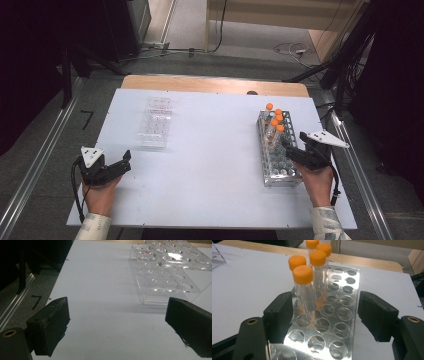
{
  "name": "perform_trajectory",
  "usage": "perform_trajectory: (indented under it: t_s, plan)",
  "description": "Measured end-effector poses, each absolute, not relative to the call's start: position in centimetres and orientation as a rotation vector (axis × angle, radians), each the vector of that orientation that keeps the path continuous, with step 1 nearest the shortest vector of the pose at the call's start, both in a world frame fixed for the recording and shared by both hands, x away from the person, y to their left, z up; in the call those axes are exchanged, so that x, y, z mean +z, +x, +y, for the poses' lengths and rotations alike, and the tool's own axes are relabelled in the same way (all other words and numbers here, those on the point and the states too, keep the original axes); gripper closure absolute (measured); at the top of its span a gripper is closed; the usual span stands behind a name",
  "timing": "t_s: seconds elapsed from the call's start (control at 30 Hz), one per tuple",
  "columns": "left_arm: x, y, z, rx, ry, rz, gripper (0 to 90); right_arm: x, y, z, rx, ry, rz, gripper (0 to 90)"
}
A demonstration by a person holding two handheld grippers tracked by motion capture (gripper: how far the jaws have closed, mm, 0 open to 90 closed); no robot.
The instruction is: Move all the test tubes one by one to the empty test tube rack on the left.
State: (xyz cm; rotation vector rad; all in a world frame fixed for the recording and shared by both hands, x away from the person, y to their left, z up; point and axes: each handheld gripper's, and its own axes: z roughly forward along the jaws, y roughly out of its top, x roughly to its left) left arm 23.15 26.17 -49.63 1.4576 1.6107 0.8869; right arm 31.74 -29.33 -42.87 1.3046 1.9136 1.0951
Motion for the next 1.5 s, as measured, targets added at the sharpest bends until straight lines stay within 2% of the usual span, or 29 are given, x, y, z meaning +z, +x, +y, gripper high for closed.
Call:
perform_trajectory:
  t_s: [0.17,0.4,0.57,0.73,0.93,1.07,1.13,1.5]
  plan:
    - [-49.6,23.1,26.2,0.887,1.452,1.612,5.6,-42.9,32.4,-28.6,1.093,1.3,1.899,37.1]
    - [-49.6,23.1,26.1,0.89,1.454,1.609,5.6,-43.1,33.7,-27.7,1.05,1.309,1.994,39.6]
    - [-49.7,23.2,26.2,0.887,1.459,1.61,5.6,-43.1,34.2,-27.2,1.021,1.301,2.049,51.5]
    - [-49.6,23.2,26.2,0.889,1.457,1.61,5.6,-43.2,34.7,-26.8,0.971,1.314,2.068,55.7]
    - [-49.7,23.2,26.2,0.886,1.462,1.611,5.6,-43.3,35.1,-26.5,0.938,1.329,2.089,65.4]
    - [-49.7,23.2,26.2,0.886,1.462,1.611,5.6,-43.4,35.4,-26.5,0.924,1.336,2.108,66.7]
    - [-49.7,23.2,26.2,0.887,1.464,1.611,5.6,-43.4,35.4,-26.5,0.929,1.335,2.111,71.2]
    - [-49.7,23.3,26.0,0.897,1.48,1.602,5.5,-42.1,34.8,-27.0,1.006,1.33,2.064,71.8]
